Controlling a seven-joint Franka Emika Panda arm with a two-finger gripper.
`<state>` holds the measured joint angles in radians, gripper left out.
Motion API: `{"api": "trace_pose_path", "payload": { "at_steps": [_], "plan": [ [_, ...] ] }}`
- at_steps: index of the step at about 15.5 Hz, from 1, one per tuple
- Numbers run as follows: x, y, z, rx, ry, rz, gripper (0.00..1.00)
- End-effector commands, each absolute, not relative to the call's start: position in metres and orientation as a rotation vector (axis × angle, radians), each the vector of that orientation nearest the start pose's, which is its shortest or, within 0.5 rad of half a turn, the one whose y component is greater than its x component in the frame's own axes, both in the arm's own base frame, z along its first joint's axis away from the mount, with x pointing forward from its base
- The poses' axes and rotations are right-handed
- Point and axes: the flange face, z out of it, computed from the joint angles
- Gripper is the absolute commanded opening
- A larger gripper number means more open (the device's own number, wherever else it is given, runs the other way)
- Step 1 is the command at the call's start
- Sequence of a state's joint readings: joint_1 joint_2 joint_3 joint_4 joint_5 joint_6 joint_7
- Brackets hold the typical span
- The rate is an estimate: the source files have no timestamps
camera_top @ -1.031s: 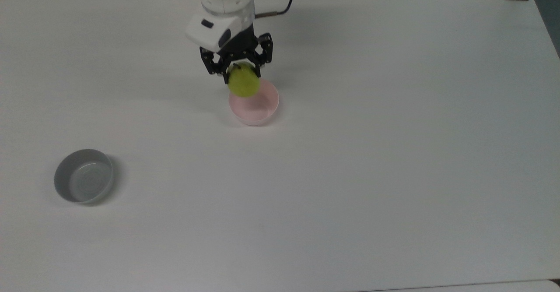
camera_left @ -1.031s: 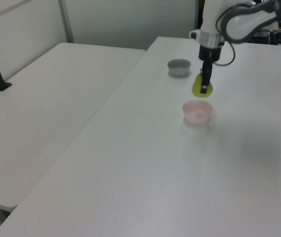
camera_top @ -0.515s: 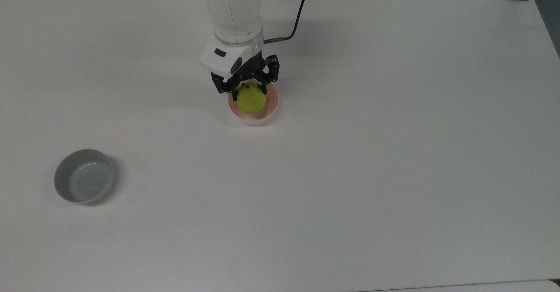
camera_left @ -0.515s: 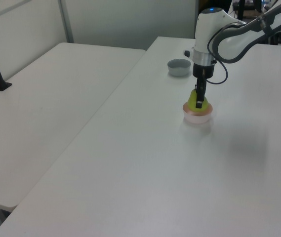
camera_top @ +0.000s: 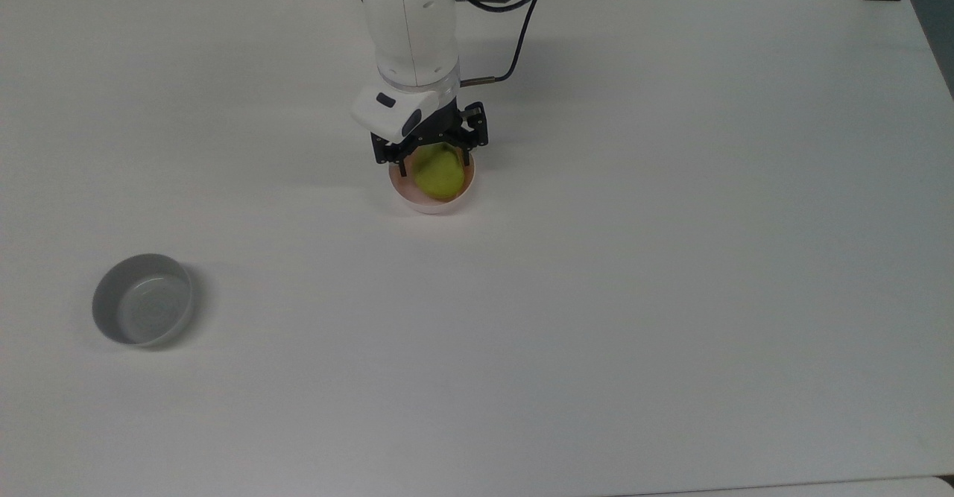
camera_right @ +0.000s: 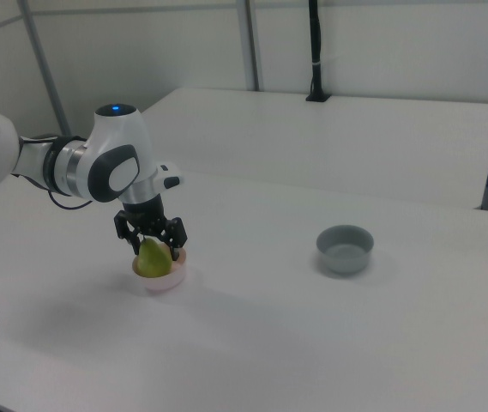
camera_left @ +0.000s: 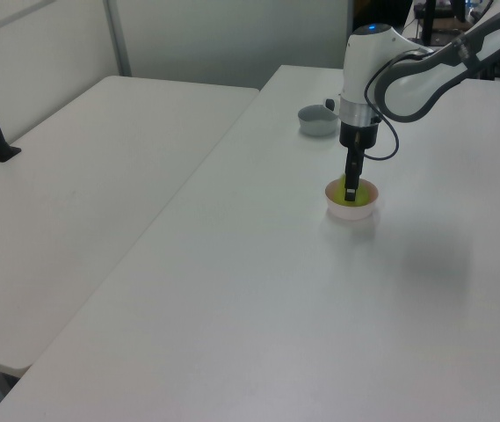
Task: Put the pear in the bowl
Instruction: 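Lower the pear into the pink bowl and open the gripper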
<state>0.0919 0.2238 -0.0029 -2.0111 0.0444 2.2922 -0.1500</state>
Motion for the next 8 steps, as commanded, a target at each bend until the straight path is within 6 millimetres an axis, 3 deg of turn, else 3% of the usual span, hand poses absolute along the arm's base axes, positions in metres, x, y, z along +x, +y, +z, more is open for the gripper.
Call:
{"api": "trace_pose_path", "payload": {
  "at_steps": [1, 4, 8],
  "plan": [
    [0.596, 0.05, 0.378, -3.093, -0.267, -0.115, 1.0],
    [0.6, 0.036, 0.433, -3.097, -0.194, -0.072, 1.0],
    [0.595, -0.007, 0.498, -3.102, -0.09, -0.094, 1.0]
  ]
}}
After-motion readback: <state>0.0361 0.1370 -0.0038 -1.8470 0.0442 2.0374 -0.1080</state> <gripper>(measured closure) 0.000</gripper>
